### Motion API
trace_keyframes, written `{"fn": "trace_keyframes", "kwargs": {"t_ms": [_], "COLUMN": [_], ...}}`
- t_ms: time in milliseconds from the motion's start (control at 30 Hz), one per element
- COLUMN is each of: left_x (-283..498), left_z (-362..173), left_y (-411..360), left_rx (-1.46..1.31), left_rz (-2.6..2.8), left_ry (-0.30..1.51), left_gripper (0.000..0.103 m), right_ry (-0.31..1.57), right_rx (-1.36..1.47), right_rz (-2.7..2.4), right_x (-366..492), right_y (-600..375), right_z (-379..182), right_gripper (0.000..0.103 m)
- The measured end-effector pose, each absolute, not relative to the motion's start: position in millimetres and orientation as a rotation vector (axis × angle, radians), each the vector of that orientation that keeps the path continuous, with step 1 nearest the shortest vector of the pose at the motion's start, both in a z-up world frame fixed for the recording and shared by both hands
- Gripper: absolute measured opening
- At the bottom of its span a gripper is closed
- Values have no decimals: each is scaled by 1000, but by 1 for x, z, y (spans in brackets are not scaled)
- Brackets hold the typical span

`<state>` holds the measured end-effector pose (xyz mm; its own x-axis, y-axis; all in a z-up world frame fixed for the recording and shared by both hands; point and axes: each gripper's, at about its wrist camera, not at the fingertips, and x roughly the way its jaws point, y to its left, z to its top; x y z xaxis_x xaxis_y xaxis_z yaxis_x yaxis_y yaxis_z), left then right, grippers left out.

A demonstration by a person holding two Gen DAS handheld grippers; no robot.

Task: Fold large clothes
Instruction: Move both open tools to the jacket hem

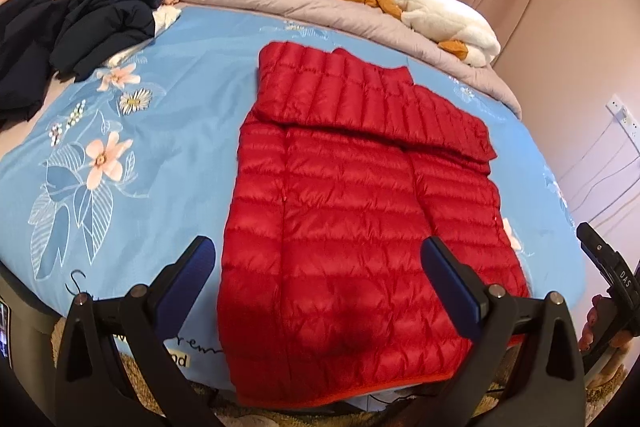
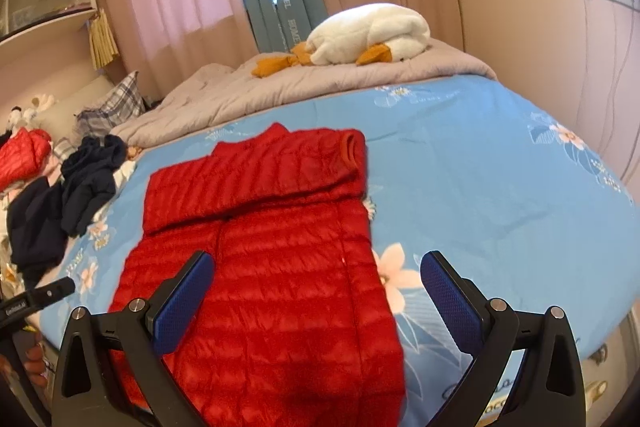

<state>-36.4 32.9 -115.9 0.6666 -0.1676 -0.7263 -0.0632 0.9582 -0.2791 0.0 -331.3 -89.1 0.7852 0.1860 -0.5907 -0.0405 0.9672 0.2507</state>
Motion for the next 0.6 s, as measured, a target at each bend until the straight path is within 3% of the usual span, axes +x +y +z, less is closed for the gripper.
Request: {"fn": "trace_keyframes", "kwargs": {"t_ms": [600], "left_x": [-53], "left_z": [-165], "left_y": [34], "left_rx": [-303], "left_rz": [-73], "left_ry": [980], "left_gripper": [103], "right_ry": [801], "right_rx": [247], "right_rz": [95], "right_x": [-22], "right_y": [-342], "right_z": [-135], "right_gripper": [102]}}
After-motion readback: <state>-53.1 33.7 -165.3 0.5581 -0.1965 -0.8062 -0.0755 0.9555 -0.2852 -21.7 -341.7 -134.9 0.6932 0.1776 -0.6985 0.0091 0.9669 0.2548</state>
